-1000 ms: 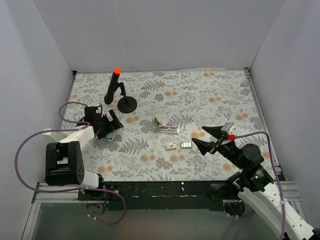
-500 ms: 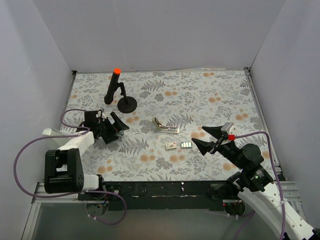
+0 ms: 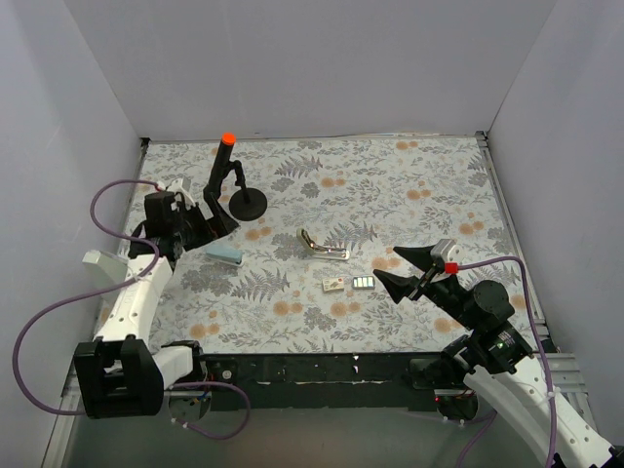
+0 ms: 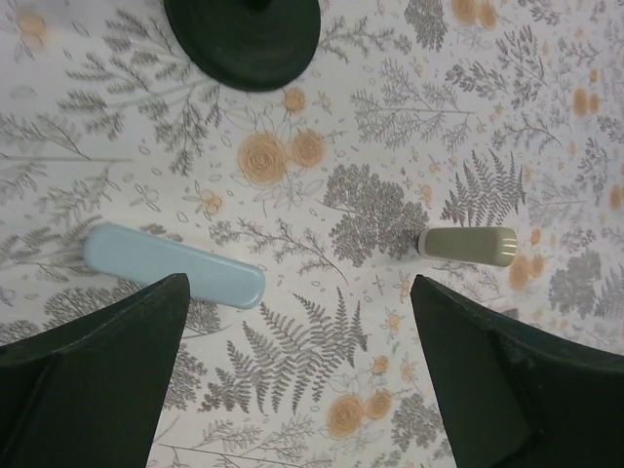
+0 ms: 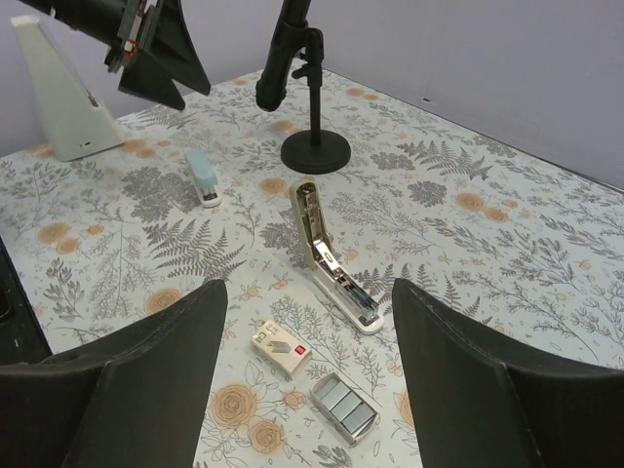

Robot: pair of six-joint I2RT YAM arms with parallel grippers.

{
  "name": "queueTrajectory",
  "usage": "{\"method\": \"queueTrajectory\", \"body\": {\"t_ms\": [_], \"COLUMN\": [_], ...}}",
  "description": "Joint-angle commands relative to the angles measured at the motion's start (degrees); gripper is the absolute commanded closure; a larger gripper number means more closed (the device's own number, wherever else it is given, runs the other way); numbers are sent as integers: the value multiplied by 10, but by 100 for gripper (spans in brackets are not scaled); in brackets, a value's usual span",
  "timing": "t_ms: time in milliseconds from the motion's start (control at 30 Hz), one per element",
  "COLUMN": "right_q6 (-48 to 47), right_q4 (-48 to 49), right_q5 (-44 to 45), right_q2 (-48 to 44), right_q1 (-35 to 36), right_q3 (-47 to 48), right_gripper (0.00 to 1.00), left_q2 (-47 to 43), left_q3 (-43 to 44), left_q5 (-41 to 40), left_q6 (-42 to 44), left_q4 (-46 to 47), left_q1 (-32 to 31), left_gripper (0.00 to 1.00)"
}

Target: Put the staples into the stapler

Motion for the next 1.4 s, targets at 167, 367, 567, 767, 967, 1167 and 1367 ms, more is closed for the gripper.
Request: {"method": "queueTrajectory", "body": {"t_ms": [167,367,567,767,967,1167,1367], "right_q6": [2,5,8,8,8,8,7], "right_q4": [37,43,53,53,51,52,51], "right_q5": [-22,-48,-62,-67,-62,-63,-62], "right_q2": [-5,-5,-7,-10,-15,-10,-10], "right_q1": [-1,-1,-1,-1,-1,-1,0], "right_q3": [0,-1,-7,-7,-7,-7,-7], "right_gripper": [24,24,24,24,24,24,24], "left_q2": [27,-1,32,100,154,199,237], "left_q3": [94,73,67,83,99,100,103], "left_q5": [-193,-242,-288,-274,-300,-335,-352], "left_q6": [265,409,512,553,624,653,652], "left_q4": [-121,-141,-150,-134,-130,-103,-89], "left_q1": [-120,-201,-228,-250,-252,-252,-252], "left_gripper": [2,2,2,4,10,18,22]}}
